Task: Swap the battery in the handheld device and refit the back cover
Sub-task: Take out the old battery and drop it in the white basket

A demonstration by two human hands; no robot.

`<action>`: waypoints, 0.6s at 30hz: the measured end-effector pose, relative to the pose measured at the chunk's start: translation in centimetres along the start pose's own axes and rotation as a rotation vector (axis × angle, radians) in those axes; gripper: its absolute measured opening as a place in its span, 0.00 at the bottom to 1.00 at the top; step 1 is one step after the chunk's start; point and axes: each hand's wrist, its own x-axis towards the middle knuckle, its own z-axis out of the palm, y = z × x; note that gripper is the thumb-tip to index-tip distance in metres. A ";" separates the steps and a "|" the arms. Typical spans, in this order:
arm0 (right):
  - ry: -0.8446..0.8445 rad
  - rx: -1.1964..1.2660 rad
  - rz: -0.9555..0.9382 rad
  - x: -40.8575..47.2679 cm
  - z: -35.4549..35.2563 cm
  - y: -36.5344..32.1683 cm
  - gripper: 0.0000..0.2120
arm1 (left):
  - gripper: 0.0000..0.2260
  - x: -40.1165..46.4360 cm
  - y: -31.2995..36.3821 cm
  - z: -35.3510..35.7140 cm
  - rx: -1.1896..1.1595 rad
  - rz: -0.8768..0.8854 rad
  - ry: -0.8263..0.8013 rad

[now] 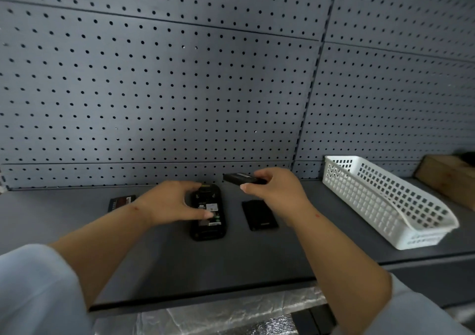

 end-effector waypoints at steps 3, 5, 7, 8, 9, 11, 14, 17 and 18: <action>0.034 0.008 -0.037 -0.3 -2.4 0.4 0.23 | 0.60 1.1 2.4 -0.3 -0.038 0.007 -0.030; 0.076 0.000 -0.037 -0.3 -4.2 0.9 0.24 | 0.61 2.1 4.0 -0.1 -0.027 0.023 -0.043; 0.133 -0.016 -0.036 -0.3 -5.9 1.5 0.24 | 0.60 3.1 5.5 0.3 0.002 0.037 -0.055; 0.163 -0.030 -0.034 -0.4 -6.9 1.7 0.23 | 0.60 3.6 6.2 0.6 0.013 0.045 -0.061; 0.192 -0.044 -0.029 -0.5 -7.9 2.1 0.22 | 0.59 4.1 6.9 0.9 0.016 0.054 -0.068; 0.239 -0.074 -0.011 -0.7 -10.1 3.1 0.19 | 0.58 5.1 8.2 1.6 0.010 0.080 -0.079; 0.285 -0.080 0.032 -1.2 -13.2 4.8 0.19 | 0.58 6.6 10.5 2.8 0.004 0.128 -0.092; 0.325 -0.090 0.061 -1.8 -16.2 6.4 0.19 | 0.58 8.3 12.7 4.2 0.004 0.176 -0.099; 0.333 -0.097 0.071 -1.9 -17.0 7.0 0.19 | 0.58 8.8 13.3 4.6 0.008 0.192 -0.101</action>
